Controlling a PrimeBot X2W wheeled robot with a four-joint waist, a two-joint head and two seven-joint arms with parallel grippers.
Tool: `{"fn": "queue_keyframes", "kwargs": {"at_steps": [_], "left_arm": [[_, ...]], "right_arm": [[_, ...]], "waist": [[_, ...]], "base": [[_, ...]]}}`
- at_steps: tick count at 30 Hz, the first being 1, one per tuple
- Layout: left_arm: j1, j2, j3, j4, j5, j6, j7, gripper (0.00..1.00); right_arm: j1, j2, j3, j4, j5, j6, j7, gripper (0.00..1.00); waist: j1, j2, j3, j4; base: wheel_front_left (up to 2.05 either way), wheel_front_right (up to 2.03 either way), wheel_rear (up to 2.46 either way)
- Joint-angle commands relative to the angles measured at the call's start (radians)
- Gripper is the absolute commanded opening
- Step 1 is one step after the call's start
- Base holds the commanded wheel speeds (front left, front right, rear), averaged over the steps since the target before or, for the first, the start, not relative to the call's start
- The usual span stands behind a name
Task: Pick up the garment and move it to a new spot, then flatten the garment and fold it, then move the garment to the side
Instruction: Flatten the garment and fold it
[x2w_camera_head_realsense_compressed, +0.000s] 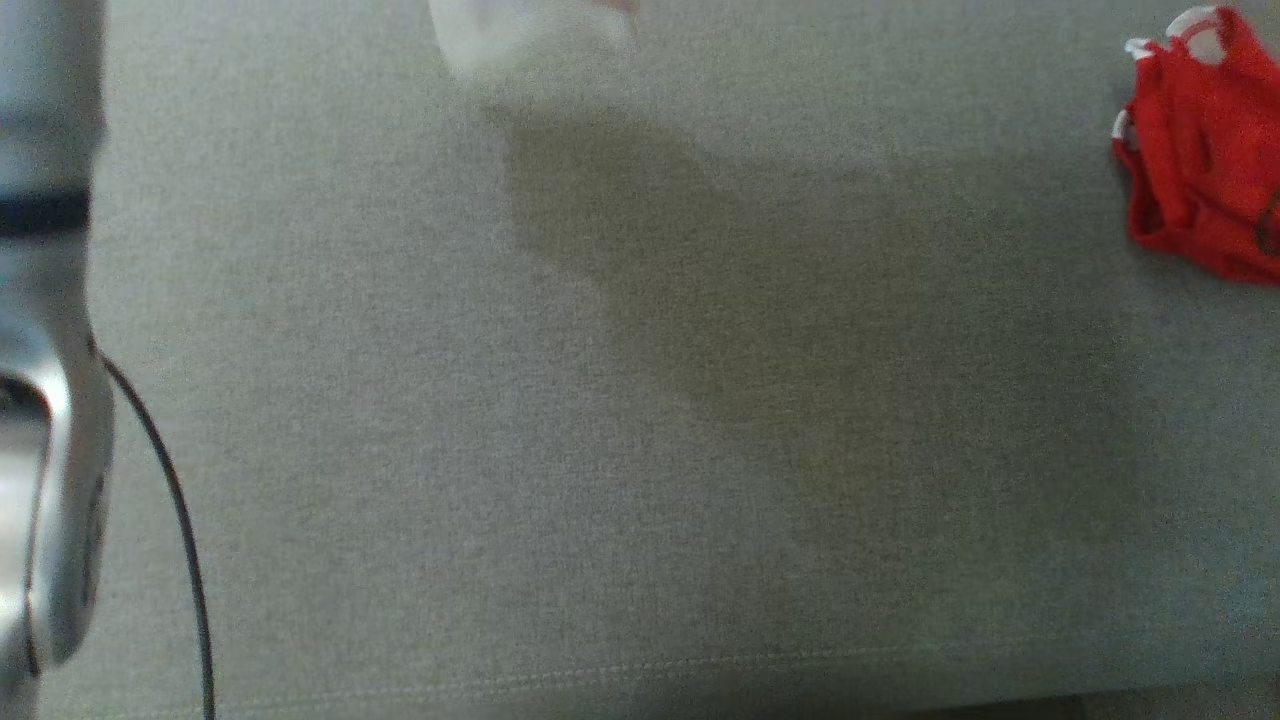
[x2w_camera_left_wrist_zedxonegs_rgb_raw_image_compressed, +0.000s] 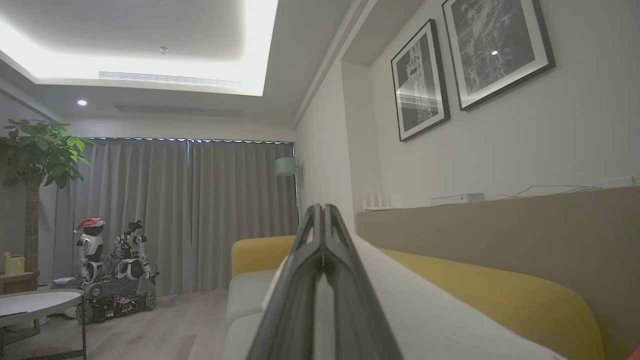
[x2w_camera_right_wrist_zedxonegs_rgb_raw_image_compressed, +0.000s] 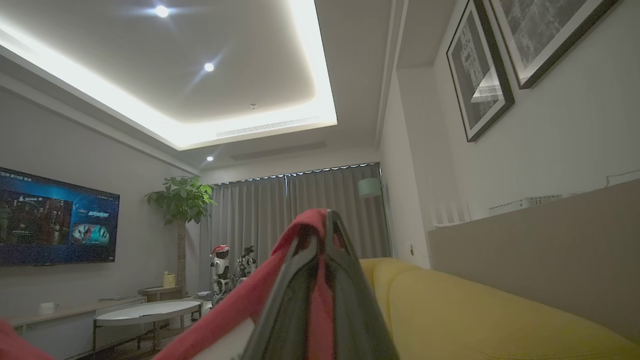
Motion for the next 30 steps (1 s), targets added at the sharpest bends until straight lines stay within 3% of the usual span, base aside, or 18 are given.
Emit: {"fn": "queue_keyframes", "kwargs": {"at_steps": [1, 9, 14, 23, 30], "left_arm": [[-0.087, 0.024, 0.030, 0.001, 0.003, 0.002, -0.005, 0.00], [-0.109, -0.082, 0.014, 0.344, -0.035, -0.026, -0.022, 0.00], [-0.058, -0.123, 0.014, 0.537, -0.079, -0.045, -0.025, 0.00], [-0.059, -0.130, 0.021, 0.627, -0.105, -0.061, -0.030, 0.00], [-0.006, -0.118, 0.034, 0.587, -0.111, -0.067, -0.031, 0.00]], "right_arm": [[-0.069, 0.031, 0.026, 0.007, 0.000, -0.001, -0.014, 0.00], [-0.170, 0.087, 0.132, 0.447, 0.020, -0.001, -0.062, 0.00], [-0.175, 0.131, 0.190, 0.632, 0.052, -0.001, -0.071, 0.00], [-0.173, 0.126, 0.256, 0.672, 0.128, -0.001, -0.080, 0.00], [-0.028, 0.064, 0.247, 0.499, 0.203, -0.001, -0.081, 0.00]], "waist": [[0.0000, 0.0000, 0.016, 0.001], [0.0000, 0.0000, 0.098, 0.043], [0.0000, 0.0000, 0.160, 0.052], [0.0000, 0.0000, 0.184, 0.048], [0.0000, 0.0000, 0.143, 0.053]], "base": [[0.00, 0.00, 0.00], [0.00, 0.00, 0.00], [0.00, 0.00, 0.00], [0.00, 0.00, 0.00], [0.00, 0.00, 0.00]]}}
